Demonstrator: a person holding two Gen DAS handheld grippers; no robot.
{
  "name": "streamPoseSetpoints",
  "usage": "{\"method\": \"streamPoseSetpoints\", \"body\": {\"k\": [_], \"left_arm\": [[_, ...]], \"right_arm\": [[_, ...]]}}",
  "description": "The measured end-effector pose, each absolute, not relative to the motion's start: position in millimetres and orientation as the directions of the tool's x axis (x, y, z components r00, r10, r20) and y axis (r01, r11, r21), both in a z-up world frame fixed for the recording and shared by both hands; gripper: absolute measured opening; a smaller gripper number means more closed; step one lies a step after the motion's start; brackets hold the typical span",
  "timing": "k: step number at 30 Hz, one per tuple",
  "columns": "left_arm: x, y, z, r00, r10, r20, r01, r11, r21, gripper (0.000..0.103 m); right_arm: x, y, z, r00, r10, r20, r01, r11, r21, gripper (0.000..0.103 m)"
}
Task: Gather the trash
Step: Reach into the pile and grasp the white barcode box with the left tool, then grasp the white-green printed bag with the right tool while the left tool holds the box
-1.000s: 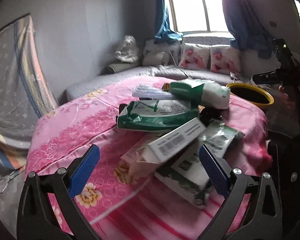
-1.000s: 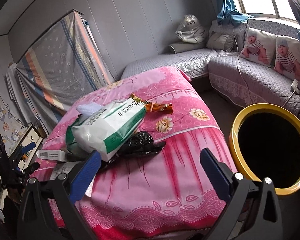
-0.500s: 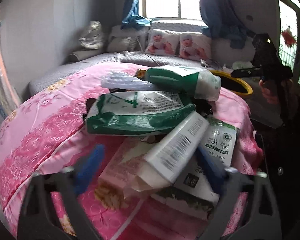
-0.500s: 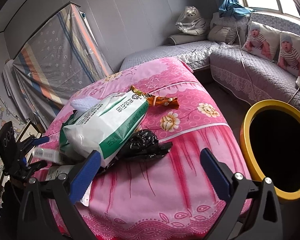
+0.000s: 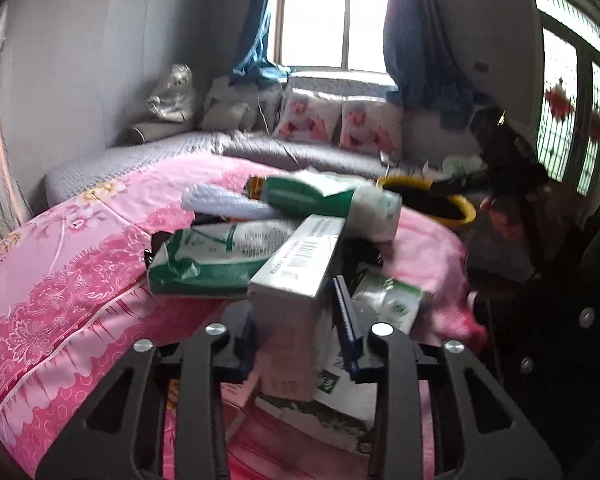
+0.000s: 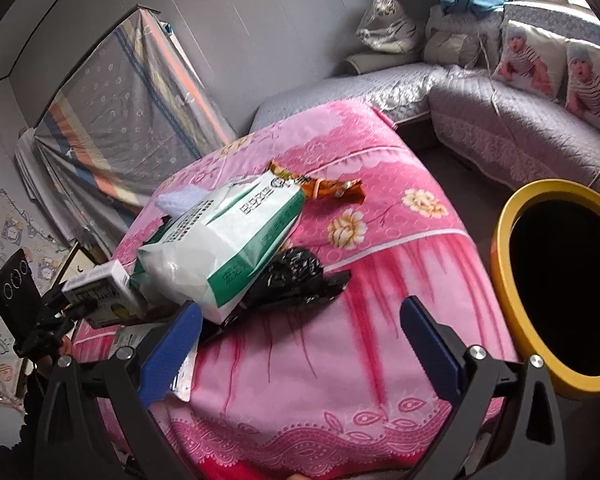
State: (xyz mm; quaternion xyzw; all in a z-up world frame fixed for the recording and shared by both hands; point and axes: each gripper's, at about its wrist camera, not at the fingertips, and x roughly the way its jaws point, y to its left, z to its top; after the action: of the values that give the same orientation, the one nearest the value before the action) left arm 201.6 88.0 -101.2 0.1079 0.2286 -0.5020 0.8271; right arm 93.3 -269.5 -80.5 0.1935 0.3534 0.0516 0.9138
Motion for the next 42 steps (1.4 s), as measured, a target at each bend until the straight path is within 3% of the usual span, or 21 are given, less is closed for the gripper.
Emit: {"method": "streamPoseSetpoints", "body": {"k": [10, 16, 25, 34, 42], "left_arm": [[187.2, 91.5, -102.6, 0.438, -0.781, -0.446, 0.85, 0.521, -0.078, 0.021], [179.0, 109.2, -82.4, 0.527, -0.774, -0.352, 0.796, 0.595, -0.115, 0.021], [152.5, 130.5, -61.7, 0.66, -0.707, -0.253, 0.691, 0.704, -0.166, 0.022], [146.1, 124.5, -63.3, 0.64, -0.729, -0.243, 0.71, 0.682, -0.177, 0.022], [144.0, 115.8, -64.0, 0.638, -0.725, -0.258, 0.706, 0.685, -0.18, 0.022]], "right_arm": [[114.7, -253.5, -77.6, 0.719, 0.253, -0.647, -0.013, 0.936, 0.352, 0.096], [149.1, -228.8, -58.2, 0.697, 0.238, -0.676, -0.049, 0.957, 0.286, 0.096], [230.9, -222.5, -63.9, 0.474, 0.377, -0.795, 0.017, 0.899, 0.437, 0.096], [274.3, -212.0, -83.8, 0.346, 0.376, -0.859, 0.086, 0.899, 0.429, 0.096], [285.3, -194.4, -93.8, 0.343, 0.373, -0.862, 0.055, 0.908, 0.415, 0.092]]}}
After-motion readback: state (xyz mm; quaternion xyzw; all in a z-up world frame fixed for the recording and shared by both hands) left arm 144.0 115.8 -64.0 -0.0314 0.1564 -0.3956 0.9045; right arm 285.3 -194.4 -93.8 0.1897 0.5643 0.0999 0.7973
